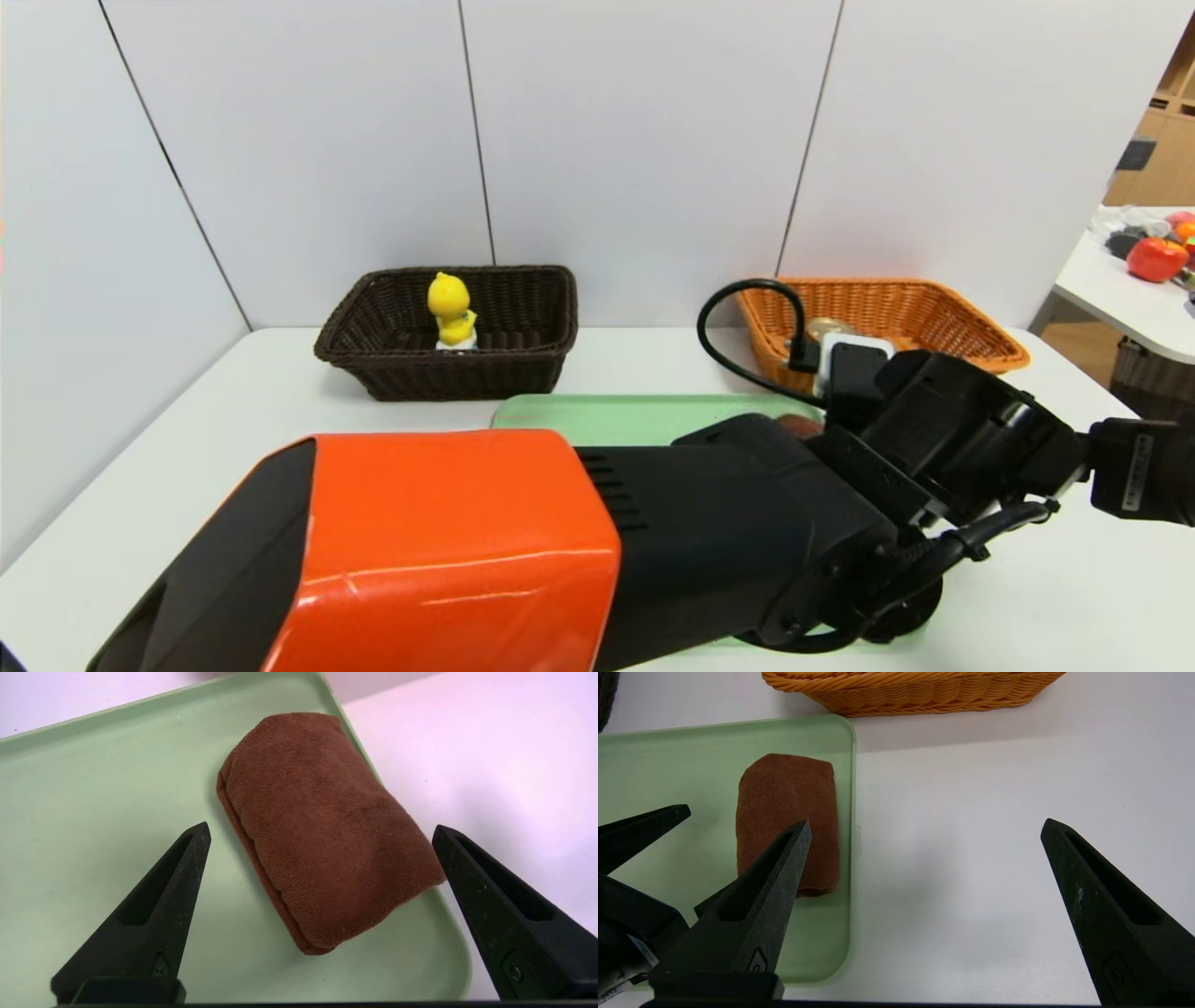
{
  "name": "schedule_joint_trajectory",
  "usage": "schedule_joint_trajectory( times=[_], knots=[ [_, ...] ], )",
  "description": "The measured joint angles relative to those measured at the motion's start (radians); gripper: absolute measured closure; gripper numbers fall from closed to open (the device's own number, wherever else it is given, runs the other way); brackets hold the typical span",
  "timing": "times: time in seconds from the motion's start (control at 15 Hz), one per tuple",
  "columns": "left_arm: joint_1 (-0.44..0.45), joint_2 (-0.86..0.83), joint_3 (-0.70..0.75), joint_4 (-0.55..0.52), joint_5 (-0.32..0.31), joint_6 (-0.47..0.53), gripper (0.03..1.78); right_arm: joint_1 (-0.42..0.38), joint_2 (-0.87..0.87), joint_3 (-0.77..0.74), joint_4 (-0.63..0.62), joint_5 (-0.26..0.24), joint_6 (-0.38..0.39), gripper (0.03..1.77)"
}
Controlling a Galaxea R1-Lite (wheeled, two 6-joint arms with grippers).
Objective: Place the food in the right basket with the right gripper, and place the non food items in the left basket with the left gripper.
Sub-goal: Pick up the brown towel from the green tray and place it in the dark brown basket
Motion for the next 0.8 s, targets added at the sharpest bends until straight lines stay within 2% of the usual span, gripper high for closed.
schedule_joint_trajectory(
  times=[0.4,0.8],
  knots=[
    [-0.005,0.046,-0.002,-0.087,-0.003,0.003,0.12,0.0,-0.006,0.023,0.0,0.0,-0.001,0.1],
    [0.024,0.091,-0.002,-0.11,-0.003,0.004,0.12,0.0,-0.015,0.039,0.0,0.0,-0.002,0.1]
  ],
)
